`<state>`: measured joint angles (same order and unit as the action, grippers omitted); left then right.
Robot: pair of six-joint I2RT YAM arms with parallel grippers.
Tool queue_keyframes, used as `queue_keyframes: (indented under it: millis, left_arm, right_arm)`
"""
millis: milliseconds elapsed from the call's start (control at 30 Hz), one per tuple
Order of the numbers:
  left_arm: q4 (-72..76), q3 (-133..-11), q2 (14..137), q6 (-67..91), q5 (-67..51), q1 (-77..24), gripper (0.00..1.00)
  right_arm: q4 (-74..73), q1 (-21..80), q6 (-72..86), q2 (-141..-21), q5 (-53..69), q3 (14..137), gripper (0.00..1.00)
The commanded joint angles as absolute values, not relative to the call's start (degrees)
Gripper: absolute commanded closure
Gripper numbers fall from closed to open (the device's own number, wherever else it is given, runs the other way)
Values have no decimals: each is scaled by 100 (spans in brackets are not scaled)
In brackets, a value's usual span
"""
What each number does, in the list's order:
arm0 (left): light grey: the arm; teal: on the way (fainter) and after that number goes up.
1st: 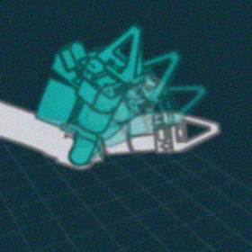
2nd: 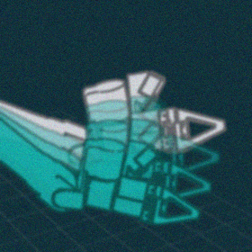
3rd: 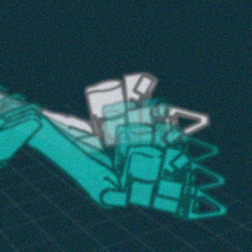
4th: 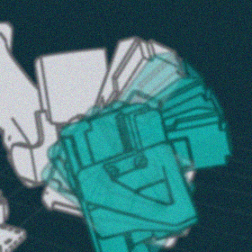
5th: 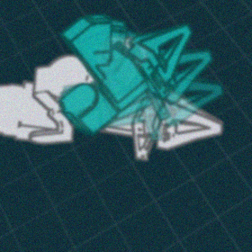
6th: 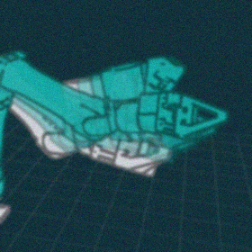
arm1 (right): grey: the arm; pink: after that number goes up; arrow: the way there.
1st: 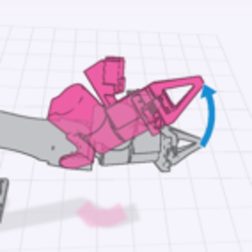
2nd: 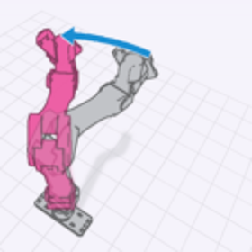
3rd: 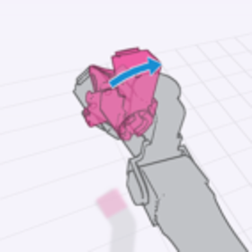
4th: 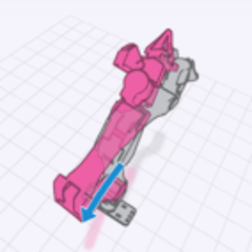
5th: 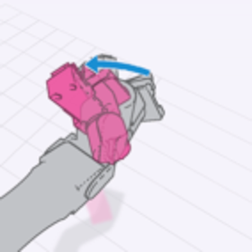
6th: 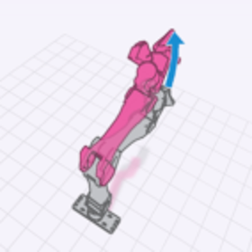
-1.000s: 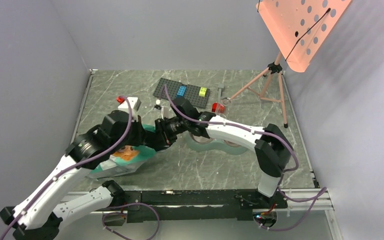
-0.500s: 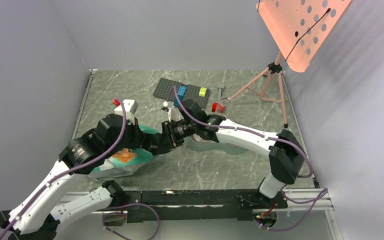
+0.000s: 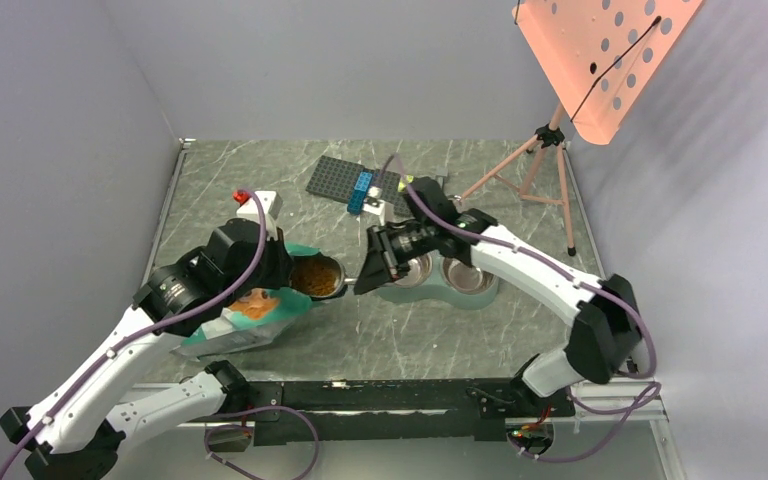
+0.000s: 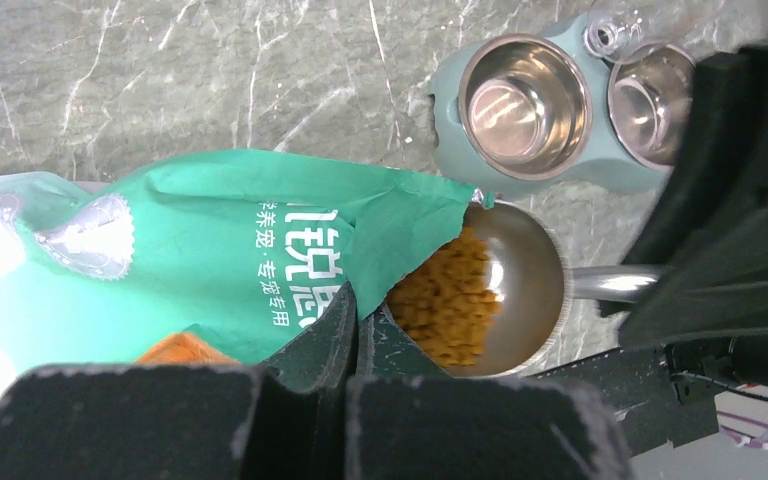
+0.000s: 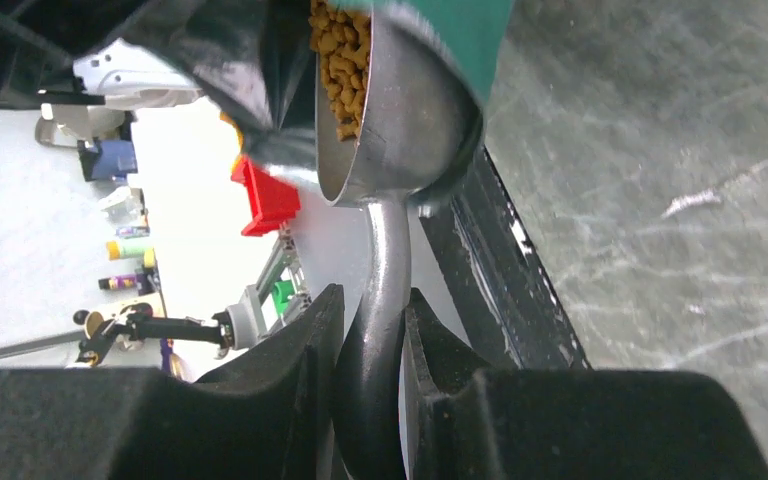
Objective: Serve the pet food
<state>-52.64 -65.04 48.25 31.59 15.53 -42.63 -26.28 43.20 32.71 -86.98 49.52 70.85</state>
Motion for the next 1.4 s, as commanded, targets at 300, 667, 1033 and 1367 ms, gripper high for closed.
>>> queue_keyframes:
  millis: [300,667,1033,1367]
  left_arm:
    - [-4595,-6967,4974,3589,1833,-4293,100]
    - [-4522,-6923,4900,3689,1884,-4290,100]
    - [-4720,-7400,5187,3527,1868,-4289,100]
    - [-5370,-7430,5455,4132,2724,-4294,100]
  right_arm:
    - [-1452,3797,3610,-7672,5333,6058,100]
    - [-1407,3485,3507,-7456,5550,5666,100]
    - [-1096,3451,3579,-7988,5892,5827,100]
    - [-1088,3139,3922,-6832,5899,4988,100]
